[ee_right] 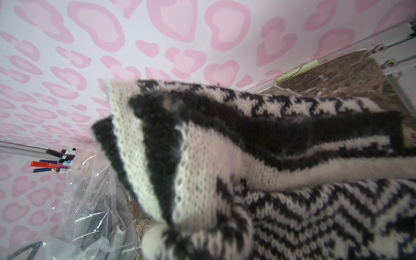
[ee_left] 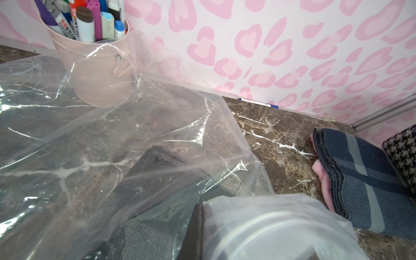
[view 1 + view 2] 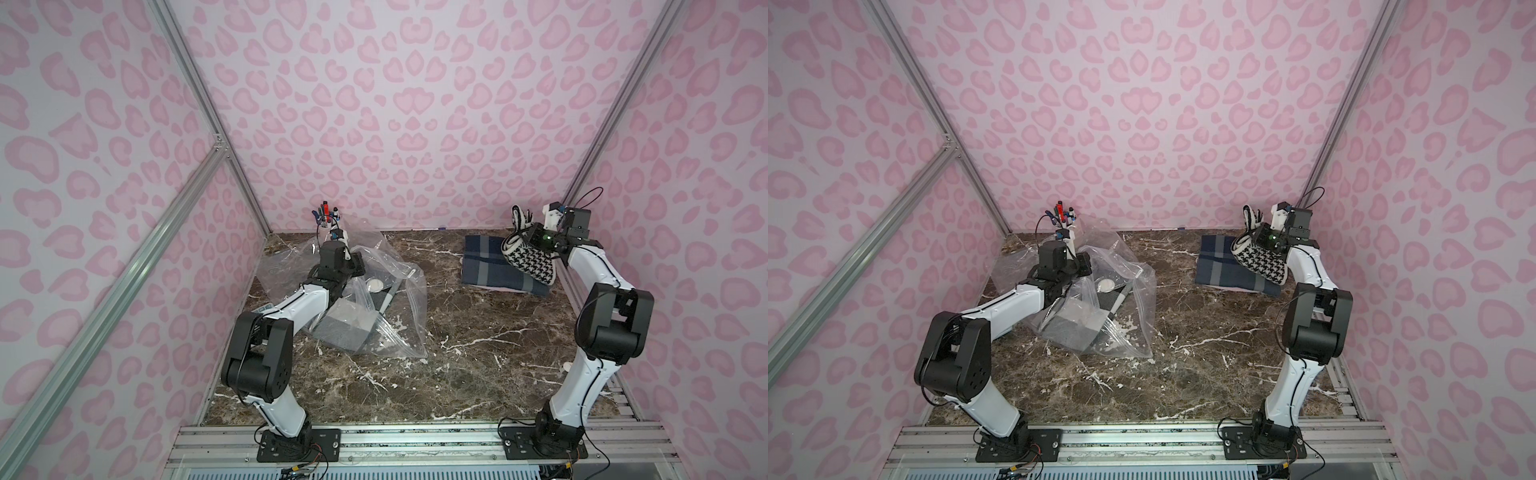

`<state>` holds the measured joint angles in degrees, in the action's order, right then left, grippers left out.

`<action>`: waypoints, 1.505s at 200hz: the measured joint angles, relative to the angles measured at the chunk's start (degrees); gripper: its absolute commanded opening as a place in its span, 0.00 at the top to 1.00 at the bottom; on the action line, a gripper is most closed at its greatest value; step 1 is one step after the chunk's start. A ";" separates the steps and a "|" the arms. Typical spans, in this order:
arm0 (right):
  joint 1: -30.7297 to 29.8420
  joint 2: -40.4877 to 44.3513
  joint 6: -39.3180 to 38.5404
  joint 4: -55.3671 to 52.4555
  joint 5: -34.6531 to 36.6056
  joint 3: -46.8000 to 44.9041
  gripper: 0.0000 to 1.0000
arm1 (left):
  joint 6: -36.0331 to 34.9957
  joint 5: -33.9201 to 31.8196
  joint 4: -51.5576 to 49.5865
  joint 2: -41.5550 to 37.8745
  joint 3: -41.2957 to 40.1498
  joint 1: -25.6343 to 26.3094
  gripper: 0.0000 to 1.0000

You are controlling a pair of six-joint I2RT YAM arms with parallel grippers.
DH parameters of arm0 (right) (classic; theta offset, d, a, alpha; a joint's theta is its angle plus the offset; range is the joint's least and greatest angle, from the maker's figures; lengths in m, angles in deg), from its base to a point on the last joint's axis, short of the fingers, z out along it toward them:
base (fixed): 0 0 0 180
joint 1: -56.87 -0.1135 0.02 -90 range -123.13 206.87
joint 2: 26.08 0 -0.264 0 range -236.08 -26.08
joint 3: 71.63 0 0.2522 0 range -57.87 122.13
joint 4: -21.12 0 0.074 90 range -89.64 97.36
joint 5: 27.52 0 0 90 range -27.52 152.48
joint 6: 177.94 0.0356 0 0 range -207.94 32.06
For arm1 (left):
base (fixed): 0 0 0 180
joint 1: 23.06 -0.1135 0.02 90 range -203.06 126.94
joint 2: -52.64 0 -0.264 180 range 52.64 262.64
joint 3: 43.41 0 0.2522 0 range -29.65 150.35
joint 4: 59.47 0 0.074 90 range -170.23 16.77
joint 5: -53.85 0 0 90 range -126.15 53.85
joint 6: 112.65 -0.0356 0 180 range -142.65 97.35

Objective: Take the blanket out of the vacuum bag
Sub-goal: Place the blanket at the corner of the board.

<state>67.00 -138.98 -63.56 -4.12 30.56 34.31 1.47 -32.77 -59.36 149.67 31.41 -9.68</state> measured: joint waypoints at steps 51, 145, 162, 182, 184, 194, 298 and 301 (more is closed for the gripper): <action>-1.46 -2.32 1.29 1.22 0.20 -0.20 1.00 | 0.00 -0.02 0.42 -0.52 -1.42 -0.02 0.96; -6.38 -6.86 2.45 2.32 1.03 1.70 1.00 | 0.20 0.00 1.11 -0.26 -2.16 -0.04 0.96; -7.50 -7.93 2.62 2.32 1.16 2.69 1.00 | 0.20 0.07 1.18 -0.26 -2.47 -0.04 0.96; -8.50 -9.03 2.78 2.32 1.38 3.76 0.94 | 0.20 0.15 1.44 -0.26 -2.93 -0.04 0.96; -8.59 -9.14 2.84 2.32 1.42 3.82 0.90 | 0.20 0.17 1.49 -0.26 -2.99 -0.04 0.96; -8.81 -9.68 2.84 2.29 1.62 4.17 0.69 | 0.20 0.20 1.51 -0.26 -3.15 -0.04 0.96; -10.49 -8.33 3.50 2.97 -3.32 4.24 0.33 | 0.22 0.66 1.73 -0.24 -3.32 -0.09 0.96; -10.49 -8.24 3.50 2.99 -3.54 4.24 0.33 | 0.22 0.68 1.75 -0.22 -3.30 -0.09 0.96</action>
<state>56.51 -147.22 -60.06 -1.13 27.02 38.55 1.69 -32.10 -57.61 149.45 28.11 -9.76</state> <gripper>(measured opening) 0.674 0.048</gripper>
